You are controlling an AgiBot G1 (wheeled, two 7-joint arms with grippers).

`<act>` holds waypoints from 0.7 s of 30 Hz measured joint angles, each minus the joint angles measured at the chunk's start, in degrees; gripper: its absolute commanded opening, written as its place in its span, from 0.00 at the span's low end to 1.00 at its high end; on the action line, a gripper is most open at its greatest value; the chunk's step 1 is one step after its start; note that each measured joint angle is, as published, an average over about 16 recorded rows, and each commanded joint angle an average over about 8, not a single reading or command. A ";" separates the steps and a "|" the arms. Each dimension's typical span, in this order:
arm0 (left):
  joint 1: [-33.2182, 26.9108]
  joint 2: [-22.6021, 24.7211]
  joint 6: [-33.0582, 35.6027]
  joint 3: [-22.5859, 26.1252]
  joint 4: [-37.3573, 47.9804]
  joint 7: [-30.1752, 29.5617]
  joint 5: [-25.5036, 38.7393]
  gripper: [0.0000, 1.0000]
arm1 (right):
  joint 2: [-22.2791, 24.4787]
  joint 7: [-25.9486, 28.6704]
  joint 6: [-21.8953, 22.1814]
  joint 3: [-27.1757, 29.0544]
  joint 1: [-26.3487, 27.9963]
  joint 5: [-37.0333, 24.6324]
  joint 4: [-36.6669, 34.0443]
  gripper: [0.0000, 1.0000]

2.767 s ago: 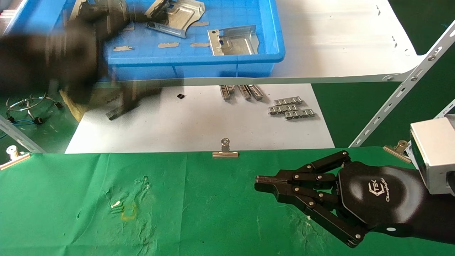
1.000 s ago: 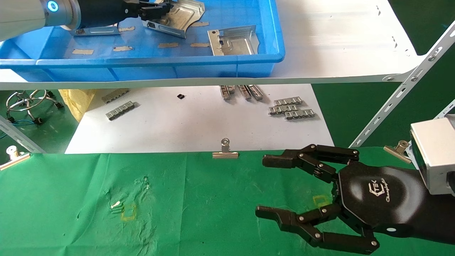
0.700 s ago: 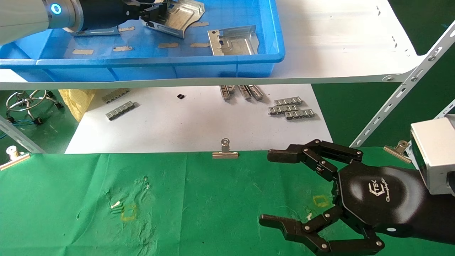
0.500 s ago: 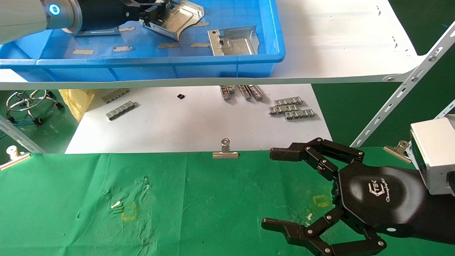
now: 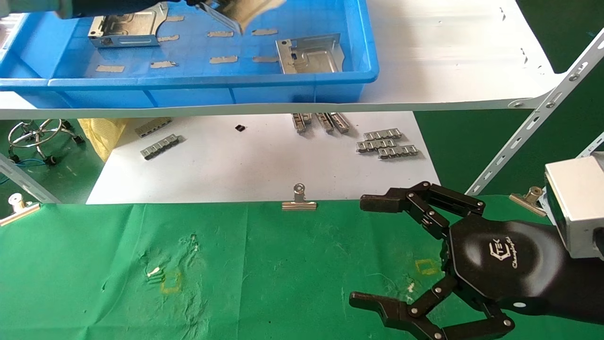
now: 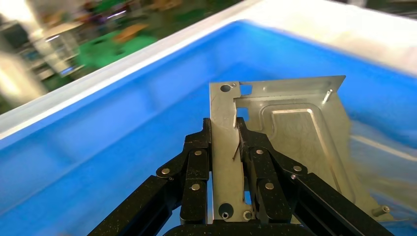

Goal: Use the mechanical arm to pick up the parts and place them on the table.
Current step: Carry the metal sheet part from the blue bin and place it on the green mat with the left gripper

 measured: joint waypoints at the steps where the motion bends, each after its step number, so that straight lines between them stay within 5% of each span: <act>1: 0.11 -0.62 2.66 -0.22 -0.44 0.74 -0.45 0.00 | 0.00 0.00 0.00 0.00 0.00 0.00 0.00 1.00; 11: 4.99 -7.93 22.95 -0.27 -10.50 7.32 -6.97 0.00 | 0.00 0.00 0.00 0.00 0.00 0.00 0.00 1.00; 21: 16.98 -19.75 26.28 5.73 -30.42 11.81 -19.27 0.00 | 0.00 0.00 0.00 -0.01 0.00 0.00 0.00 1.00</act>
